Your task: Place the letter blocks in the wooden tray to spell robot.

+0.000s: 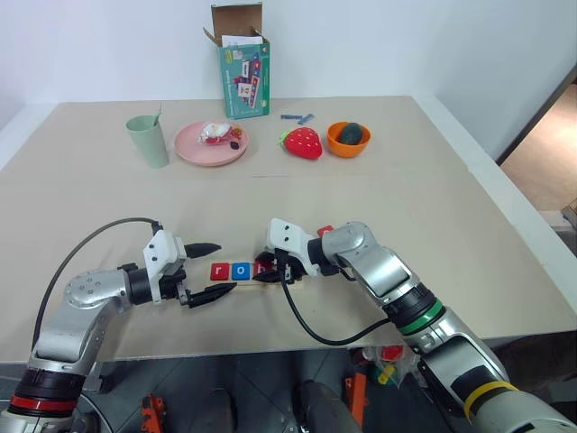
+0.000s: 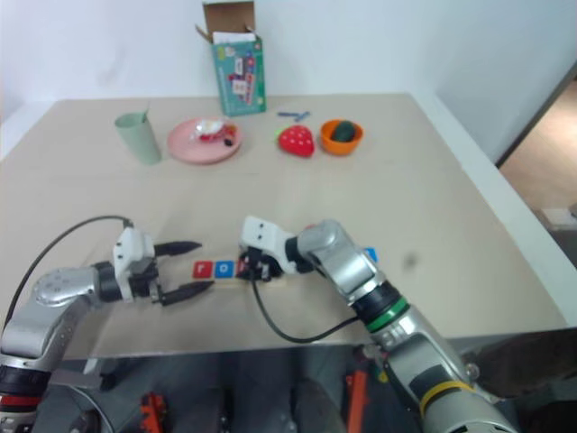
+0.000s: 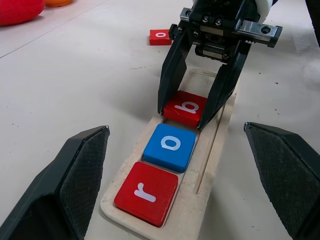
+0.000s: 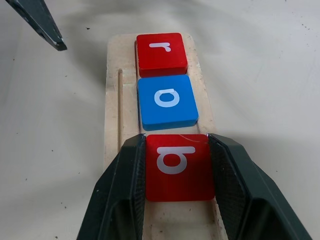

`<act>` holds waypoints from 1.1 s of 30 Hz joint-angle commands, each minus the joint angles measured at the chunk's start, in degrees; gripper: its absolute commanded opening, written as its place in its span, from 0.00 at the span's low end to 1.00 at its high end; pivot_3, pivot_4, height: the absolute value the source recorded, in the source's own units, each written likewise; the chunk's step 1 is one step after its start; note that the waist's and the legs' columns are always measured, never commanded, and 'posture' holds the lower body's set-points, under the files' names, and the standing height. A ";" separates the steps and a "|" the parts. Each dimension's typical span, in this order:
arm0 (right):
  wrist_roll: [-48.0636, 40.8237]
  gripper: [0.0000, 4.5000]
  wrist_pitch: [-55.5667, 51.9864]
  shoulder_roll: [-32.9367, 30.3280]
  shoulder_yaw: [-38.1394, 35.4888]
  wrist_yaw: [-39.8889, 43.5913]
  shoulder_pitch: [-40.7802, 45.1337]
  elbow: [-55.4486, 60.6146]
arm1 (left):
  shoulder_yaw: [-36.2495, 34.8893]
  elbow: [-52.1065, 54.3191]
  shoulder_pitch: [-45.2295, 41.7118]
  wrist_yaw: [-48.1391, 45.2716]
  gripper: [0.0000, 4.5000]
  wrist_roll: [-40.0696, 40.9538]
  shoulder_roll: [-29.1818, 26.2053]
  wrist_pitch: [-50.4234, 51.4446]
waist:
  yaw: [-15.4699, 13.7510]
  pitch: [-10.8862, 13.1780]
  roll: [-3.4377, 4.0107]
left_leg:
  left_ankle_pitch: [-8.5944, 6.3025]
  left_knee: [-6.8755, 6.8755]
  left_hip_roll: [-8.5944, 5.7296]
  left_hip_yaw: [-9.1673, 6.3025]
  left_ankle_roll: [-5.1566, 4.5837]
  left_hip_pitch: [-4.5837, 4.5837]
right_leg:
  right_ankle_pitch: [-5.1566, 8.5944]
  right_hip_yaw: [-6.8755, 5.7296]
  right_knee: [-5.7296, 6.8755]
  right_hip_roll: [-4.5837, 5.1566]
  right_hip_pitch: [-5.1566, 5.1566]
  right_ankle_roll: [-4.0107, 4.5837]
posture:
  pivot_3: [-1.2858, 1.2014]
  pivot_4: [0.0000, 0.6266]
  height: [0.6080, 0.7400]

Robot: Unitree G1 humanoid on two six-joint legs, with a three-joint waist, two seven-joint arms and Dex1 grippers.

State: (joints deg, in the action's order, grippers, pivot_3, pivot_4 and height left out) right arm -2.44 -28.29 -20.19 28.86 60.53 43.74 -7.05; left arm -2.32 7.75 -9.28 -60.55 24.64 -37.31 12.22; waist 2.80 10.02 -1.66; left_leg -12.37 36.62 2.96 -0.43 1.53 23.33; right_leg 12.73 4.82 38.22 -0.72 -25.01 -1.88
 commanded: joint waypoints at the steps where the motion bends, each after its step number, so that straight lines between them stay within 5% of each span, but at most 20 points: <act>1: -0.25 0.40 0.23 0.42 -1.42 0.10 1.32 0.21 | -0.44 0.28 -0.45 -0.25 1.00 -0.20 -0.18 -1.27 | 0.00 0.00 0.00 | 0.00 0.00 0.00 0.00 0.00 0.00 | 0.00 0.00 0.00 0.00 0.00 0.00 | 0.52 0.24 1.00; 29: 0.32 0.40 0.27 2.57 -1.02 0.38 1.28 -1.88 | 0.20 0.39 0.29 -0.56 1.00 -1.54 0.22 -3.03 | 0.01 0.00 0.00 | 0.00 -0.01 0.00 0.00 0.00 -0.01 | 0.00 0.00 0.01 -0.01 0.00 0.01 | 0.52 0.24 1.00; 33: 0.12 0.68 0.08 3.15 -2.17 -0.87 1.57 -1.94 | 0.37 0.20 0.20 -0.74 1.00 -1.77 0.40 -3.34 | 0.01 0.00 0.00 | 0.00 -0.01 0.00 0.00 0.00 -0.01 | 0.00 0.00 0.01 0.00 0.00 0.01 | 0.52 0.24 1.00</act>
State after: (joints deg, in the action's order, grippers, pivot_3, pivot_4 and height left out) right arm -1.99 -28.14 -17.53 28.08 59.88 44.09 -9.24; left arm -1.96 7.47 -9.08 -61.24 22.79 -36.95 9.89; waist 2.81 10.02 -1.66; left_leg -12.37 36.61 2.97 -0.42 1.52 23.33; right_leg 12.73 4.82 38.22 -0.73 -25.01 -1.87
